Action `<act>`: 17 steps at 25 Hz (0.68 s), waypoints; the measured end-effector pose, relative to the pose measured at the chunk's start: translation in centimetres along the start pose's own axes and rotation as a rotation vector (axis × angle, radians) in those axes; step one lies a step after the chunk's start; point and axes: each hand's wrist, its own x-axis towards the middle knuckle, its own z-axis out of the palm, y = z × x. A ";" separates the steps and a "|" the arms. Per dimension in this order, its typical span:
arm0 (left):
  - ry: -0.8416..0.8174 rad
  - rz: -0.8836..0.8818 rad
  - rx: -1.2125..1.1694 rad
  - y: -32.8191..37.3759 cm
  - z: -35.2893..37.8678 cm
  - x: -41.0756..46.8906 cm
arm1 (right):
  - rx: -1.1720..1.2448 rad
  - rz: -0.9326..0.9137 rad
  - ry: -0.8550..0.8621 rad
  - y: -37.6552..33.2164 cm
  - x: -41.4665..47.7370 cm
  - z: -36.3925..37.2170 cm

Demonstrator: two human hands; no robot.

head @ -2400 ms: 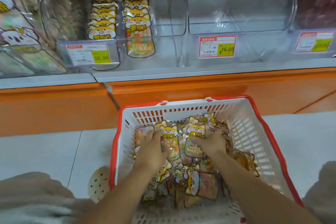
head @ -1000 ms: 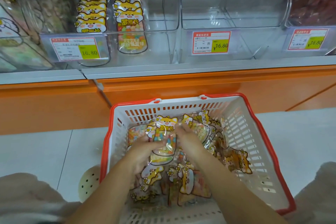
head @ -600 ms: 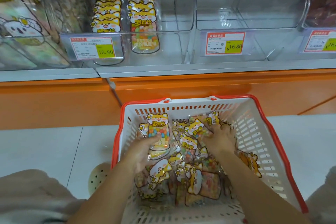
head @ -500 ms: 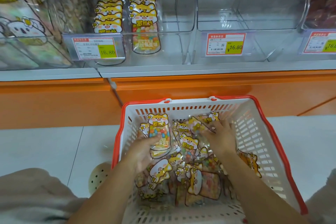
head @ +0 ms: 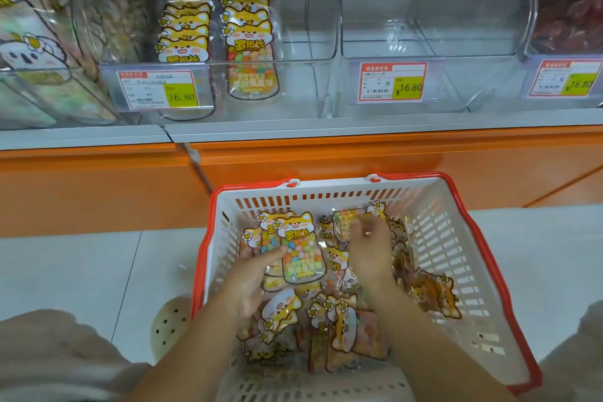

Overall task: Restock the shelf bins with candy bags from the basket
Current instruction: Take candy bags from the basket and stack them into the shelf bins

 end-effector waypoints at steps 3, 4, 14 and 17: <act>-0.007 0.006 0.002 0.3 -0.5 0.1 | 0.043 0.119 0.065 0.3 3.7 -2.3; -0.009 0.010 0.012 0.4 -0.5 0.1 | 0.034 0.175 -0.010 0.2 4.3 -2.6; -0.011 0.123 0.085 1.2 1.1 -1.0 | 0.221 -0.315 -0.073 -6.3 0.2 -6.9; -0.060 0.047 0.090 1.6 1.6 -2.1 | -0.072 -0.273 -0.393 -7.4 -0.5 -7.6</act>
